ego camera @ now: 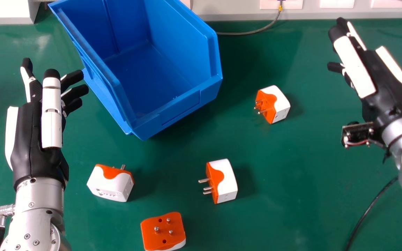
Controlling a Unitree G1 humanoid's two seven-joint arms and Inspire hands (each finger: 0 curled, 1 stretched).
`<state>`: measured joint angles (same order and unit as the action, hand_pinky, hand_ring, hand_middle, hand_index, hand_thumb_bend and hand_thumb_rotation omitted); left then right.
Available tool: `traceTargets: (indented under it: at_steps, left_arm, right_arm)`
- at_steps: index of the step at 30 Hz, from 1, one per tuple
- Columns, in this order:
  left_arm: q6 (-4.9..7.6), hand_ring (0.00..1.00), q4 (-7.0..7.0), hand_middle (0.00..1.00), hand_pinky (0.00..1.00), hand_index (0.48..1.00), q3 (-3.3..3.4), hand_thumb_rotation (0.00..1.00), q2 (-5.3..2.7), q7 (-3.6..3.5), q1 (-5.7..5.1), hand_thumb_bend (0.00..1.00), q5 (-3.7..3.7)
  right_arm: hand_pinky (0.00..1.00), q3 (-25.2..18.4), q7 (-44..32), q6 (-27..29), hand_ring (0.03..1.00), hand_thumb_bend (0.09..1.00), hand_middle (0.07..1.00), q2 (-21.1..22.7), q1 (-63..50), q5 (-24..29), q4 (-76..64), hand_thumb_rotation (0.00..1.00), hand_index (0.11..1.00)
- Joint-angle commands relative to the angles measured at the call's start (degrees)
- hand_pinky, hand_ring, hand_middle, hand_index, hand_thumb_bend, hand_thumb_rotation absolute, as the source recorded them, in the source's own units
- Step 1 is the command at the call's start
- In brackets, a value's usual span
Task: Pick all objects and put in blue box
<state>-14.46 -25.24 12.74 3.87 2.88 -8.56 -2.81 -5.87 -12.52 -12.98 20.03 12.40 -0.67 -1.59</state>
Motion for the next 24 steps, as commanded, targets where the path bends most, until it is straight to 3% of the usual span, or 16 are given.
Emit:
traceTargets:
  at_steps: [1, 5, 9, 14, 20, 24]
  left_arm:
    - [0.67, 0.80, -0.06, 0.83, 0.86, 1.000, 0.49, 1.00, 0.60, 0.16, 0.86, 0.29, 0.15]
    - [0.78, 0.80, 0.46, 0.83, 0.86, 1.000, 0.55, 1.00, 0.95, 0.26, 1.05, 0.29, 0.72]
    - [1.10, 0.80, 0.90, 0.83, 0.86, 1.000, 0.61, 1.00, 1.26, 0.19, 1.06, 0.27, 1.21]
    - [1.00, 0.80, 0.89, 0.82, 0.85, 1.000, 0.31, 1.00, 1.88, 0.36, 1.02, 0.25, 1.97]
    - [1.35, 0.79, 1.53, 0.82, 0.86, 1.000, 0.16, 1.00, 2.45, 0.37, 1.15, 0.23, 2.81]
    - [1.14, 0.79, 1.35, 0.82, 0.86, 1.000, 0.37, 1.00, 2.07, 0.28, 1.37, 0.22, 2.37]
  right_arm:
    - [0.88, 0.7, 1.6, -0.1, 0.962, 0.464, 0.981, -1.1, -1.0, -1.0, -4.5, 1.00, 0.984]
    - [0.87, 1.8, 4.4, 7.5, 0.956, 0.468, 0.973, -4.1, -4.3, -2.2, -5.1, 1.00, 0.979]
    - [0.89, 1.7, 5.3, 11.1, 0.974, 0.460, 0.983, -3.6, -3.9, -4.2, -3.2, 1.00, 0.980]
    - [0.88, -0.3, -2.3, 6.2, 0.983, 0.465, 0.994, 2.9, -3.7, -2.0, -6.8, 1.00, 0.973]
    - [0.88, -0.7, -5.2, 8.5, 0.993, 0.476, 0.996, 5.8, -4.3, -2.2, -4.9, 1.00, 0.969]
    - [0.88, 0.1, -4.4, 8.0, 0.985, 0.480, 0.991, 5.3, -2.7, -3.2, -1.6, 1.00, 0.968]
